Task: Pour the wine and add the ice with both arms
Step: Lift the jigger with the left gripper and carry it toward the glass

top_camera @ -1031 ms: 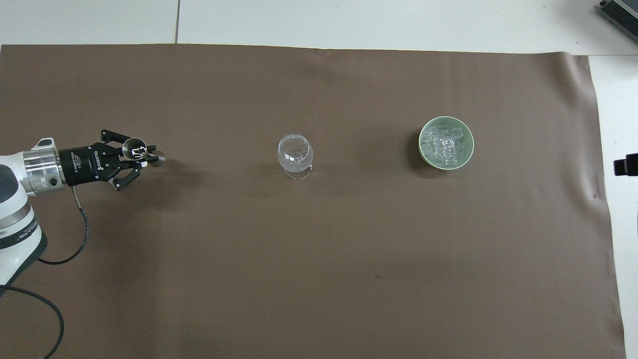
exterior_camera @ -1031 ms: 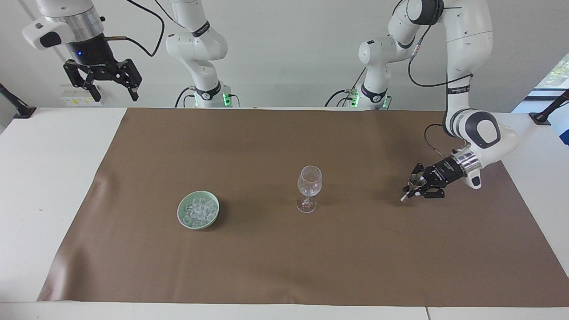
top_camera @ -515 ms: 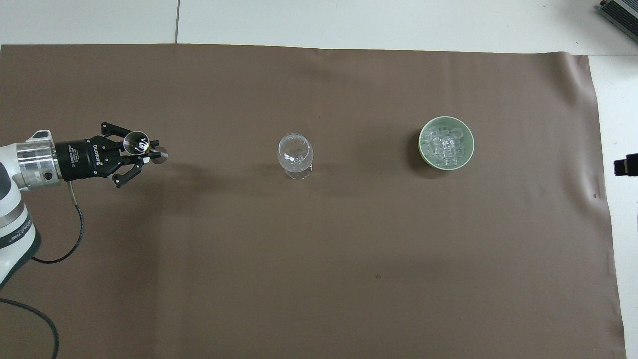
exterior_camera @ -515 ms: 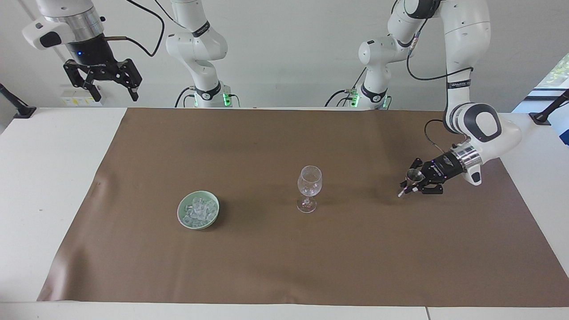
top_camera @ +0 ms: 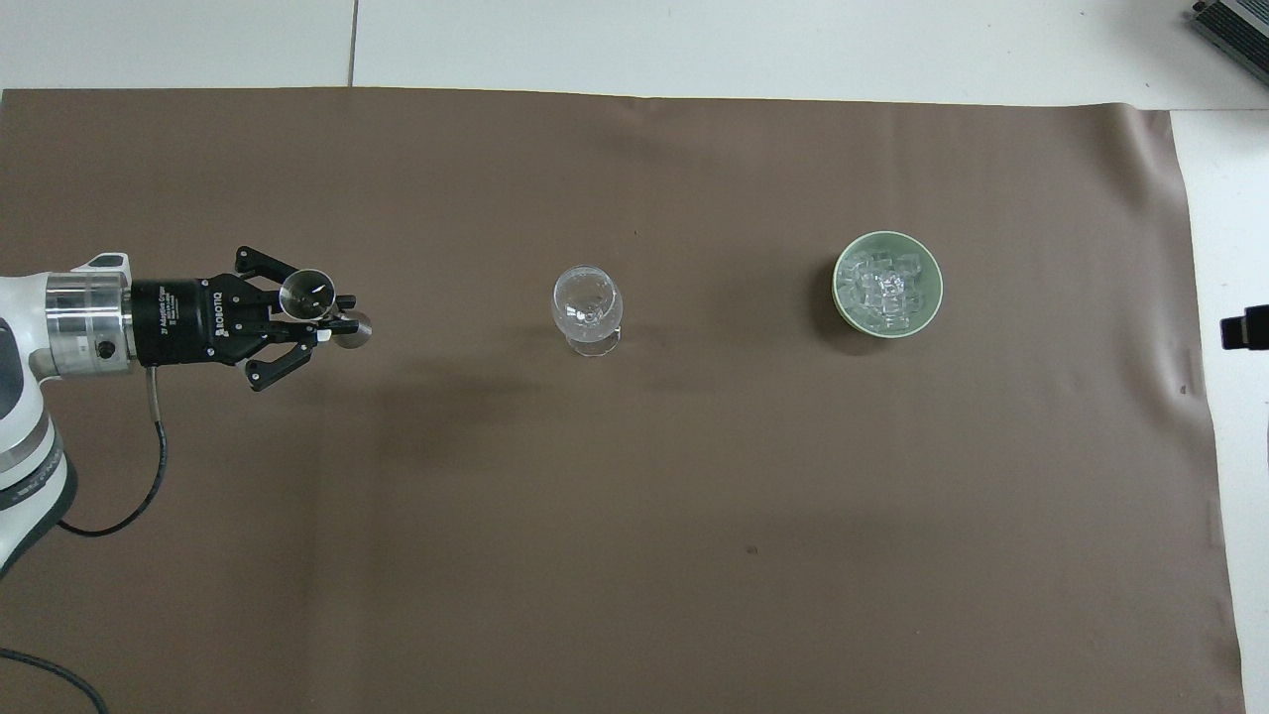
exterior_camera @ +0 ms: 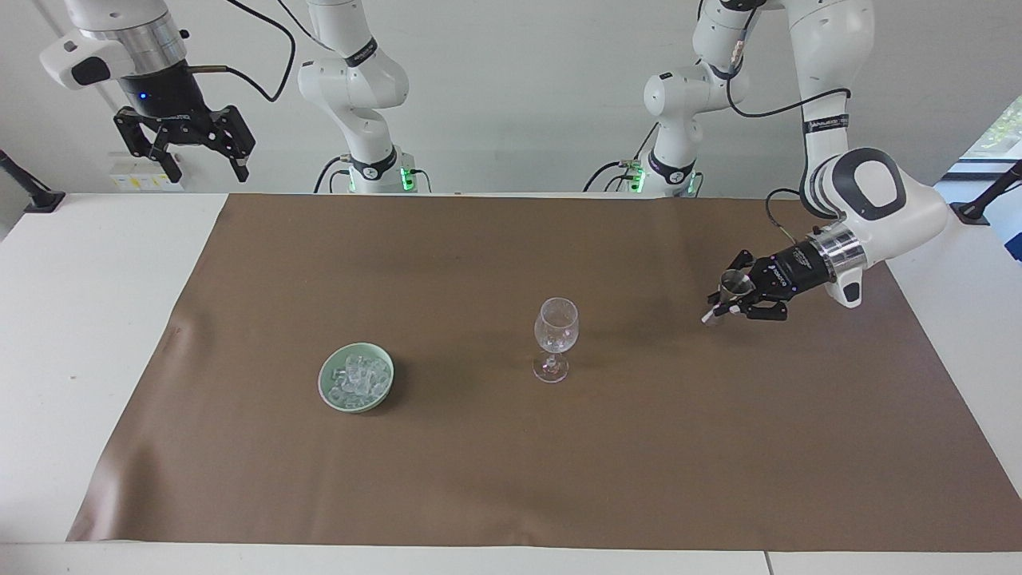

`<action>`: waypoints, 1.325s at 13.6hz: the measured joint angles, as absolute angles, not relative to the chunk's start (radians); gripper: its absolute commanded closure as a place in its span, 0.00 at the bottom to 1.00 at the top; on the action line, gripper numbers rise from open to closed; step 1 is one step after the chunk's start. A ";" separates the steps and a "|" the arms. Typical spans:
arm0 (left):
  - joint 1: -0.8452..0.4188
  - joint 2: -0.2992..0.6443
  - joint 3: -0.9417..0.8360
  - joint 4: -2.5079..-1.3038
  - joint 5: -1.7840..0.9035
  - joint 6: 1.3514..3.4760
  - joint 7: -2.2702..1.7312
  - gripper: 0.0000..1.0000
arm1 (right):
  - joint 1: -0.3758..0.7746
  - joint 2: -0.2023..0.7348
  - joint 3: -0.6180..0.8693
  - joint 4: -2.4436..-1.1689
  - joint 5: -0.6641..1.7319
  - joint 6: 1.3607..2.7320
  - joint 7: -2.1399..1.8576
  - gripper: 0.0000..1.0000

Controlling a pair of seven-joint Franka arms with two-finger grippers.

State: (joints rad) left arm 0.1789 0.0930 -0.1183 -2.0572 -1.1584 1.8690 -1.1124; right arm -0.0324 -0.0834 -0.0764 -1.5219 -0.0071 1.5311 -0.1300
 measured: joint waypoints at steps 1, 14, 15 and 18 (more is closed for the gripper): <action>0.175 0.090 -0.124 -2.062 -1.158 1.869 -1.113 1.00 | -0.032 -0.083 -0.076 -1.522 -0.007 1.531 -0.130 0.00; 0.161 0.083 -0.389 -2.080 -1.157 2.173 -1.224 1.00 | -0.032 -0.083 -0.076 -1.522 -0.007 1.531 -0.130 0.00; 0.159 0.083 -0.400 -2.080 -1.157 2.190 -1.237 1.00 | -0.032 -0.083 -0.076 -1.522 -0.007 1.531 -0.130 0.00; 0.155 0.083 -0.428 -2.080 -1.158 2.255 -1.271 1.00 | -0.032 -0.083 -0.076 -1.522 -0.007 1.531 -0.130 0.00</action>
